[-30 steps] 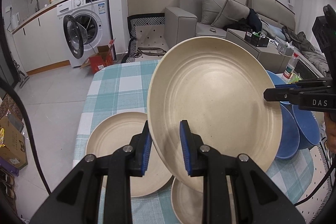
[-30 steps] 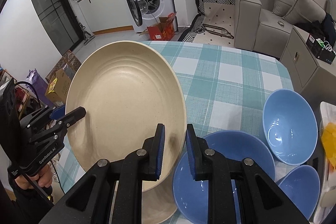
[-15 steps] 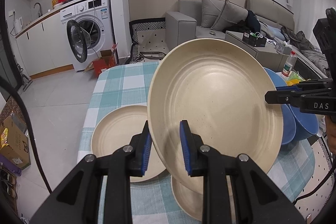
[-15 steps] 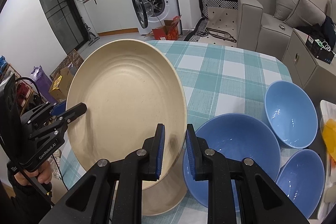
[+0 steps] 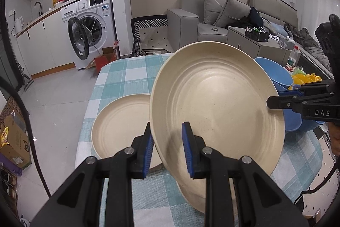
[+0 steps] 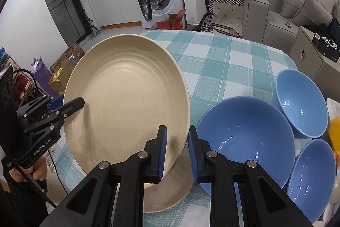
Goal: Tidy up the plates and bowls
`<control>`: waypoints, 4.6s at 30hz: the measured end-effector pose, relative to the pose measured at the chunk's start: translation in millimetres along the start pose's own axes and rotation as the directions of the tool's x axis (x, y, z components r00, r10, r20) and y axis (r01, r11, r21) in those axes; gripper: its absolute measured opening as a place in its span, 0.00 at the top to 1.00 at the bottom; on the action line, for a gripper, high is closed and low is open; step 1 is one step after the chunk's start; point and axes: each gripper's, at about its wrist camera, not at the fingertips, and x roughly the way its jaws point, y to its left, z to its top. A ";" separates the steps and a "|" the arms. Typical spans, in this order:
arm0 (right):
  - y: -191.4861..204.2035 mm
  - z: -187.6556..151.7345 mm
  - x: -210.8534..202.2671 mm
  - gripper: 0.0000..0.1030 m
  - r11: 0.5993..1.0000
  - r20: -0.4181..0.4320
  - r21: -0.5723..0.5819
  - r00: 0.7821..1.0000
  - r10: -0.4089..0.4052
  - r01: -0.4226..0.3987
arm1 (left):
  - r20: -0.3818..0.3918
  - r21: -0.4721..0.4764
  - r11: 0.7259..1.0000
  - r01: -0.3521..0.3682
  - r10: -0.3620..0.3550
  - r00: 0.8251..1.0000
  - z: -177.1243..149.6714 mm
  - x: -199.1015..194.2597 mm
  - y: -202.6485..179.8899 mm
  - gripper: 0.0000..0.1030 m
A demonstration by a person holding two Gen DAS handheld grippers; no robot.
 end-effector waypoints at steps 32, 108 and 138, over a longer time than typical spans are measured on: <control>22.5 -54.7 29.5 0.81 0.993 -0.049 -0.090 0.996 -0.079 0.074 | -0.093 0.015 1.000 -0.023 0.025 0.995 -47.9 25.0 -1.1 0.77; 18.3 -89.5 63.5 0.50 0.984 -0.160 -0.112 0.975 -0.153 0.136 | -0.198 0.076 0.996 0.037 -0.022 0.980 -65.1 64.0 -32.9 0.49; 39.0 -35.1 2.9 0.02 0.998 0.092 -0.037 0.994 0.054 -0.050 | -0.036 -0.178 0.983 -0.035 0.029 0.999 -47.4 0.1 47.0 0.00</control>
